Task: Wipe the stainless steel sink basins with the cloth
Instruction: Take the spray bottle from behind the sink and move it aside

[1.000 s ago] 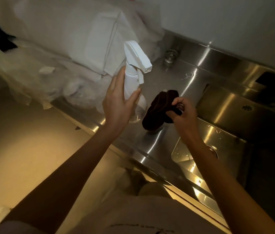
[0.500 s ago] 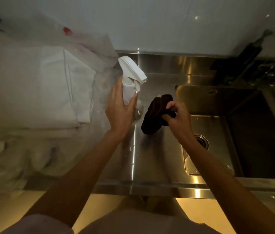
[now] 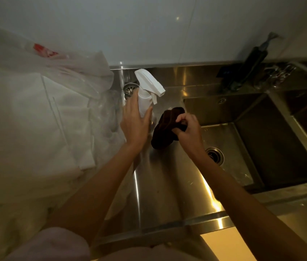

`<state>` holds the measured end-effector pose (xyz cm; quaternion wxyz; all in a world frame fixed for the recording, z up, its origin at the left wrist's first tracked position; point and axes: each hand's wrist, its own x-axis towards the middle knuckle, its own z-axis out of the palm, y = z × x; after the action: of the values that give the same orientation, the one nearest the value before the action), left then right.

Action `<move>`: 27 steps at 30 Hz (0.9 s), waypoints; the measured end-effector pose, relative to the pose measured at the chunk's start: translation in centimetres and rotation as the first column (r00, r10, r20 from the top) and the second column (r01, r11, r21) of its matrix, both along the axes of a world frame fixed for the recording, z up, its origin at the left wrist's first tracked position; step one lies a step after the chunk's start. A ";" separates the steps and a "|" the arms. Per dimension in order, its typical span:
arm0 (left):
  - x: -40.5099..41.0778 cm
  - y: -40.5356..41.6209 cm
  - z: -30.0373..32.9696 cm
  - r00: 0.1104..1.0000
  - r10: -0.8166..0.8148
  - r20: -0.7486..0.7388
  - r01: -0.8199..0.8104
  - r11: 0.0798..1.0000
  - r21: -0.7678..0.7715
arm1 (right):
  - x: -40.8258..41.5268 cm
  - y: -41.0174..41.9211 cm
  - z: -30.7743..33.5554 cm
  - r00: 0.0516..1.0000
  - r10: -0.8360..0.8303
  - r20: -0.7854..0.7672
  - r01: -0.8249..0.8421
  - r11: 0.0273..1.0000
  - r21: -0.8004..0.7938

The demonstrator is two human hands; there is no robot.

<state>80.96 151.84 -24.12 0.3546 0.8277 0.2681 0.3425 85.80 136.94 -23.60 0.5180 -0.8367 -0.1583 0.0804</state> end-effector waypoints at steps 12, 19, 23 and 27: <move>-0.1 1.1 -1.7 1.000 0.000 0.018 0.001 1.000 -0.013 | 0.2 0.7 -0.5 1.000 -0.014 0.009 0.014 0.999 -0.050; -0.9 1.4 -2.4 0.998 -0.058 -0.038 0.057 0.998 -0.017 | -0.9 0.8 -0.2 1.000 -0.004 -0.025 0.003 0.998 -0.063; -1.3 1.5 -2.2 0.994 -0.099 -0.040 0.098 0.995 -0.017 | -1.5 0.7 0.1 1.000 -0.002 -0.009 0.002 0.999 -0.049; -2.0 1.6 -1.7 0.992 -0.109 -0.069 0.109 0.994 -0.004 | -2.0 0.6 0.2 1.000 -0.011 -0.006 0.011 0.999 -0.040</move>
<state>78.94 153.40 -25.81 0.3633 0.8525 0.2346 0.2936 83.81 137.49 -23.35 0.5021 -0.8476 -0.1504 0.0831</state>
